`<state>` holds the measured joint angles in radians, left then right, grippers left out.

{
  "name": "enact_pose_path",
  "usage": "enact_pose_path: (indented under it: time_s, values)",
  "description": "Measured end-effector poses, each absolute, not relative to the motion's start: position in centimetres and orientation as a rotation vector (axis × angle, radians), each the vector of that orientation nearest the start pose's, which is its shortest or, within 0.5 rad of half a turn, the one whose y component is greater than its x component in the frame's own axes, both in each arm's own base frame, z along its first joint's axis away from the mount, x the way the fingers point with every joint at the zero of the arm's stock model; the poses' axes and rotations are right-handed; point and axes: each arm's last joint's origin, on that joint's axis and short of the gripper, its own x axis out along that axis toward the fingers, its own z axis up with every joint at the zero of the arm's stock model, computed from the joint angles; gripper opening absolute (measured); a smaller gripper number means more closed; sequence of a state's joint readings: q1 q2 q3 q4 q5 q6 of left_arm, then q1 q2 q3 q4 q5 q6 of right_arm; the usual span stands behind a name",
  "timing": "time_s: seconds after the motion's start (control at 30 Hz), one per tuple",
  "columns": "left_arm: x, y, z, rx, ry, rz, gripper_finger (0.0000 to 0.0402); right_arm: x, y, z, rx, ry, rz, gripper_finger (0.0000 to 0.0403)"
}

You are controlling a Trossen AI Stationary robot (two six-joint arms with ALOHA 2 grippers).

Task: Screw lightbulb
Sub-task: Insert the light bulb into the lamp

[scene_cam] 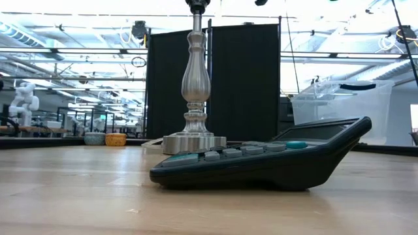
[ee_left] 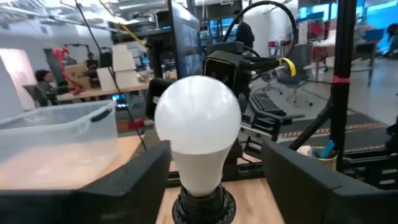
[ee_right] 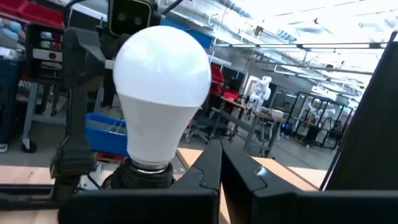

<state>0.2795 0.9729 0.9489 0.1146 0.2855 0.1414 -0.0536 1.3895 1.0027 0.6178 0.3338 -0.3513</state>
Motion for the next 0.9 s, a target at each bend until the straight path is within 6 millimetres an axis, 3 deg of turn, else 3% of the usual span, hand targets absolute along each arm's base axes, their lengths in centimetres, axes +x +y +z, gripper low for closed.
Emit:
enact_pose_path:
  time_s: [0.3, 0.9]
  values:
    - [20.7, 4.6, 38.0, 0.206, -0.034, 0.056, 0.0019, 31.2, -3.2, 35.0, -0.313, -0.173, -0.443, 0.0001]
    - [22.1, 3.4, 38.1, 0.260, -0.096, -0.007, 0.0001, 31.0, -3.1, 36.4, -0.307, -0.303, -0.370, 0.0000]
